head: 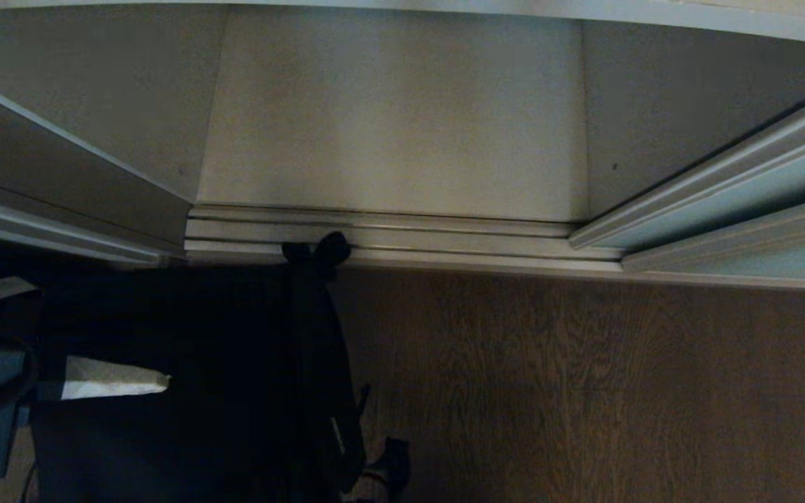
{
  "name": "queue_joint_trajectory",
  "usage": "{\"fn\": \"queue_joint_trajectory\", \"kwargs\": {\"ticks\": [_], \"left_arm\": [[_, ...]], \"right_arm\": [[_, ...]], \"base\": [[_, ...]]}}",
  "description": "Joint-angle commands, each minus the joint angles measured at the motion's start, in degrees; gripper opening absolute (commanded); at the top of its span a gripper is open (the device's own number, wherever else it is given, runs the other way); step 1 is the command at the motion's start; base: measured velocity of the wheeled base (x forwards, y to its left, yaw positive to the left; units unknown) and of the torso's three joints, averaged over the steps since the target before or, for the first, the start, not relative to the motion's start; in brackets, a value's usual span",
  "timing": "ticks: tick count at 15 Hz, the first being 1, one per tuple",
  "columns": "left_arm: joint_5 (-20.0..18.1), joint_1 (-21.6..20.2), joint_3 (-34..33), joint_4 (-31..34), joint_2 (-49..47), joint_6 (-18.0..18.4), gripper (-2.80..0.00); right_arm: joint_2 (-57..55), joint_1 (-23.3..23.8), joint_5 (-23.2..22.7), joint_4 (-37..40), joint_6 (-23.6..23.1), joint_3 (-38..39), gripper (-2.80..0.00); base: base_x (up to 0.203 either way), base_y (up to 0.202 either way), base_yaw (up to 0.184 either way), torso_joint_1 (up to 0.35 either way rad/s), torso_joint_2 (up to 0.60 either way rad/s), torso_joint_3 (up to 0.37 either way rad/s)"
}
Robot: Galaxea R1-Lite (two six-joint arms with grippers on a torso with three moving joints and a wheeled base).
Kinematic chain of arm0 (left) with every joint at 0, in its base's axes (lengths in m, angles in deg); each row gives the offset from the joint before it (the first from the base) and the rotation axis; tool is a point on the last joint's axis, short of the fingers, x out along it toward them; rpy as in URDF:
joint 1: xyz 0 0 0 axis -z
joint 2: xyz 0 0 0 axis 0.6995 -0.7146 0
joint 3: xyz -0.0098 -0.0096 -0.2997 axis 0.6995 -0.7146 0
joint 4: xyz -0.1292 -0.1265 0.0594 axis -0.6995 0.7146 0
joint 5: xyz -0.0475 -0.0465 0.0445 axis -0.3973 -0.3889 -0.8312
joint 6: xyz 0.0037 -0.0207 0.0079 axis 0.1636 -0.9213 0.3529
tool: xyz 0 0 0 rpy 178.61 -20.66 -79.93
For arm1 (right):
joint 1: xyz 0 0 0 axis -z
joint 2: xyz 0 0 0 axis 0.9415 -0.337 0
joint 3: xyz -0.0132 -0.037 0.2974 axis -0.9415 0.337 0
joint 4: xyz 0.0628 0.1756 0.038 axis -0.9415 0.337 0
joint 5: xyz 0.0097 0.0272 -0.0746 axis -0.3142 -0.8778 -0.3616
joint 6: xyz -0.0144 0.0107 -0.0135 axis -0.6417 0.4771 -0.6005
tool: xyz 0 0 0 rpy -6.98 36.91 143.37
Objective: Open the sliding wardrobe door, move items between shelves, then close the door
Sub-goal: Place the bag on the lower shelf
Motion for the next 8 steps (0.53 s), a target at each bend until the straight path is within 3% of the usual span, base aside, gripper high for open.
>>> {"fn": "queue_joint_trajectory", "kwargs": {"ticks": [1, 8], "left_arm": [[-0.3, 1.1, 2.7, -0.3, -5.2, -0.6, -2.8], [-0.2, 4.6, 14.8, -4.9, -17.0, -2.4, -2.8]], "right_arm": [[0.1, 0.0, 0.0, 0.0, 0.0, 0.0, -2.8], [0.2, 0.0, 0.0, 0.0, 0.0, 0.1, -2.8]], "base": [[0.0, 0.0, 0.0, 0.0, 0.0, 0.0], [0.0, 0.0, 0.0, 0.0, 0.0, 0.0]]}}
